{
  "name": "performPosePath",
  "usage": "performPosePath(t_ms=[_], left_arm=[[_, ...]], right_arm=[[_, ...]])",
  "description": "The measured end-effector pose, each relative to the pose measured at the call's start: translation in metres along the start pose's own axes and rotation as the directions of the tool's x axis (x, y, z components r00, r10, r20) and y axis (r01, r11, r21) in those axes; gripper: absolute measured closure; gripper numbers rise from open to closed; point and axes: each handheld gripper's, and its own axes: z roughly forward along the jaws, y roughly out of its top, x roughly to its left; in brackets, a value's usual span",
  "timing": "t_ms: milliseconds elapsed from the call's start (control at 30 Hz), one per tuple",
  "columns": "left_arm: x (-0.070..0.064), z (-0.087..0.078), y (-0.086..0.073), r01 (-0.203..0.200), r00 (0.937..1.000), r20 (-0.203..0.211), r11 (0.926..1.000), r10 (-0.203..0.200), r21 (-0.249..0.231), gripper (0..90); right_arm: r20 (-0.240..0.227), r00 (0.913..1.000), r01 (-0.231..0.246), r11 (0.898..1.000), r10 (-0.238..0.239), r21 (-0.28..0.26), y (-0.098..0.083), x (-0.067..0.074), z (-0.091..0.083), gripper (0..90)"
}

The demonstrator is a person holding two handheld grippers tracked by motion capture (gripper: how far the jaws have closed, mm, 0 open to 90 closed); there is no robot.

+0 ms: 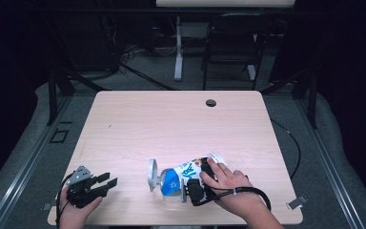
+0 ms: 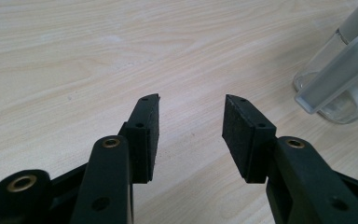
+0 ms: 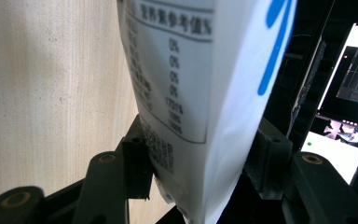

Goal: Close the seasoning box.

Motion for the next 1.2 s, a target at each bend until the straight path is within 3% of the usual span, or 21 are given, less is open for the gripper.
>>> performPosePath(t_ms=[433,1200], left_arm=[[-0.0001,0.0002,-0.0002,-0.002,1.0,0.0,1.0,0.002,0.003,56.5],[-0.0003,-0.0005,0.0001,-0.002,1.0,-0.002,1.0,0.002,0.002,56.6]], right_arm=[[0.016,0.9994,0.031,0.999,-0.031,0.015,-0.0009,-0.0005,-0.001,50.8],[0.02,0.9988,0.043,0.999,-0.044,0.032,-0.0007,-0.0014,-0.0031,51.2]])
